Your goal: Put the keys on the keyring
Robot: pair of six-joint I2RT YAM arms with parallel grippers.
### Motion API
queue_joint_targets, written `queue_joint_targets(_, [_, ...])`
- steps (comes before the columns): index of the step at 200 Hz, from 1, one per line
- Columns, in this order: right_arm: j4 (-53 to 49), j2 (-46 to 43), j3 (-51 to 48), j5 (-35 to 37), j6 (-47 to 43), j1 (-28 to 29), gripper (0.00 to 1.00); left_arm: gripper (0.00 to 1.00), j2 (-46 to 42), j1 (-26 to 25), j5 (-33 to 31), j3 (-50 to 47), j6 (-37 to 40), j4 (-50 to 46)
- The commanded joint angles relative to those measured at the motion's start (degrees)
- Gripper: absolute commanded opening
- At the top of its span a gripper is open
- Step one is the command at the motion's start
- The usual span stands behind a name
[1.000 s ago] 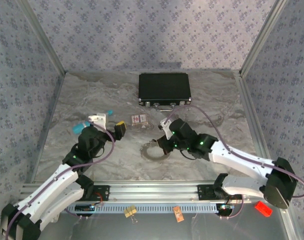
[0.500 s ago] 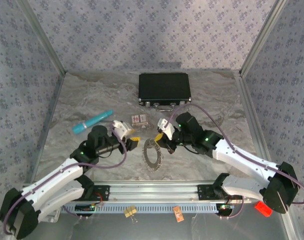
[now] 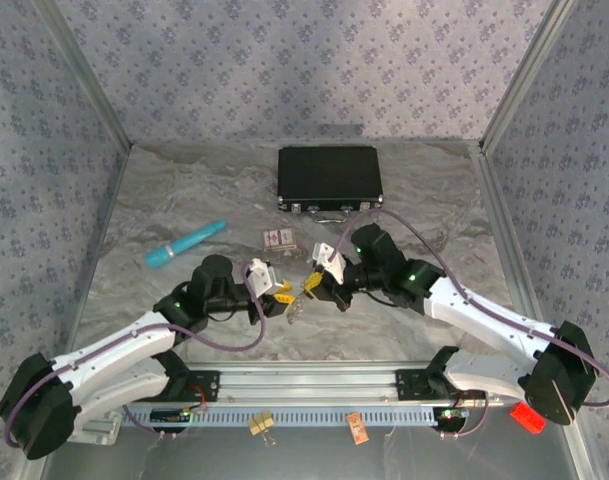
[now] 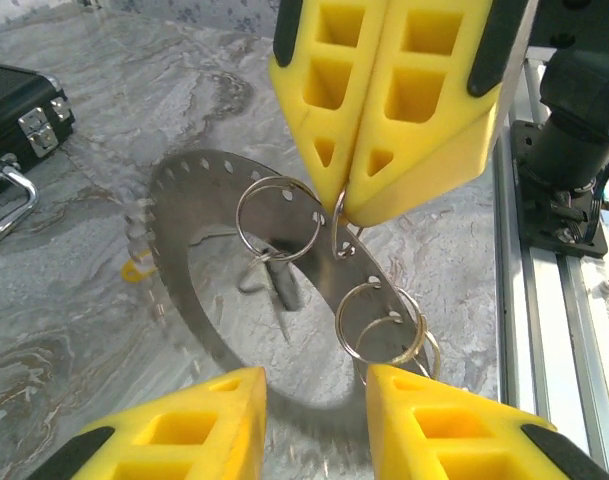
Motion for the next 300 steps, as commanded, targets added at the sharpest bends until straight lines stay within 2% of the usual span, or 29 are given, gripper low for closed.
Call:
queue_joint_targets(1, [1.88,0.43,0.89,-2.63,-1.54,0.6,0.0,0.28,0.48,-0.6,3.69,0.57,1.22,3.39])
queue_joint_targets(147, [5.45,2.81,1.29,-1.84,-0.31,3.56,0.0,0.19,1.73,-0.66,9.01,0.38,1.67,4.56])
queue_joint_targets(173, [6.49,3.25,1.15,-2.28,0.36,3.95,0.0,0.08,1.6,-0.72,8.85,0.58,2.15,4.67])
queue_joint_targets(216, [5.56,2.62,0.45,-0.34,0.46,3.98,0.0,0.0,-0.14,-0.65,6.14,0.42,3.29,3.51])
queue_joint_targets(229, [3.93,1.36,0.04,1.71,0.38,3.3,0.25,0.0,-1.17,-0.66,4.23,0.77,3.4,2.06])
queue_joint_targets(238, [2.41,-0.01,-0.35,3.14,-0.1,2.55,0.33,0.0,-2.04,-0.74,2.77,1.28,3.64,0.2])
queue_joint_targets(255, [-0.32,-3.17,-1.52,5.66,-2.49,1.43,0.38,0.0,-2.93,-1.16,-0.91,3.15,4.63,-5.65])
queue_joint_targets(300, [-2.5,-6.68,-4.03,10.57,-13.18,3.24,0.39,0.0,0.27,-3.46,-8.27,11.77,9.48,-23.11])
